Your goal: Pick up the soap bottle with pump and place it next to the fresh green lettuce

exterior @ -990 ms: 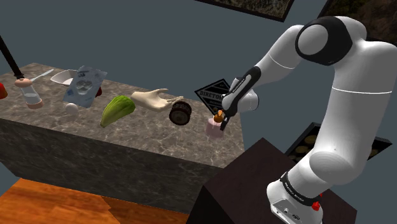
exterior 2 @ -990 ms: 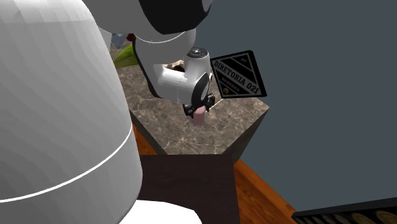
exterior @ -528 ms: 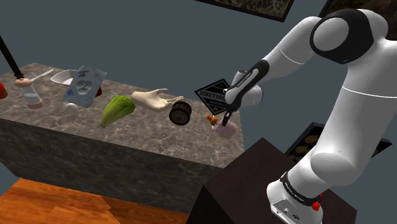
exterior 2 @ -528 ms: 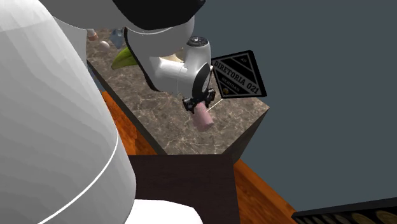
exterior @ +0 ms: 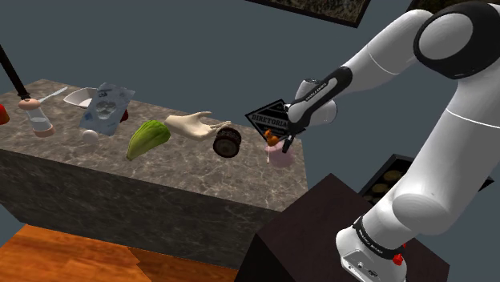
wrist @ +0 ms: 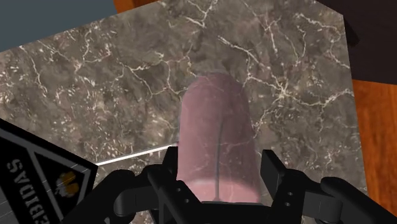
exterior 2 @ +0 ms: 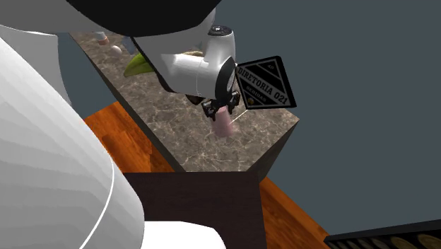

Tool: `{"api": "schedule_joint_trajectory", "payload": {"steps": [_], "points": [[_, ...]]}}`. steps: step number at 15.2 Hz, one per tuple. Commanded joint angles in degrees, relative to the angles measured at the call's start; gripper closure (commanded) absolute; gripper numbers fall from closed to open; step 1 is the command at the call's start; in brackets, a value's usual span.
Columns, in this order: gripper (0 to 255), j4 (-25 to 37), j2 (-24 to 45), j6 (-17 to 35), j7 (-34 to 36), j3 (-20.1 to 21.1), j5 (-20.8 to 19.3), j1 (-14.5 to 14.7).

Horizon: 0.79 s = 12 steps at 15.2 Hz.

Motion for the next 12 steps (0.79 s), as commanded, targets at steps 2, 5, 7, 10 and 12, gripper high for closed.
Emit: {"api": "schedule_joint_trajectory", "payload": {"steps": [2,5,7,10,12], "points": [[255,0.0,-2.7,-2.7,0.9,-0.6,-1.4,0.4],[255,0.1,-5.1,-5.1,1.7,-1.0,-2.6,0.6],[255,0.2,-6.6,-6.7,2.2,-1.2,-3.3,0.7],[255,0.5,-8.9,-9.1,2.8,-1.4,-4.2,0.8],[255,0.8,-10.3,-10.8,3.2,-1.4,-4.8,0.8]]}}
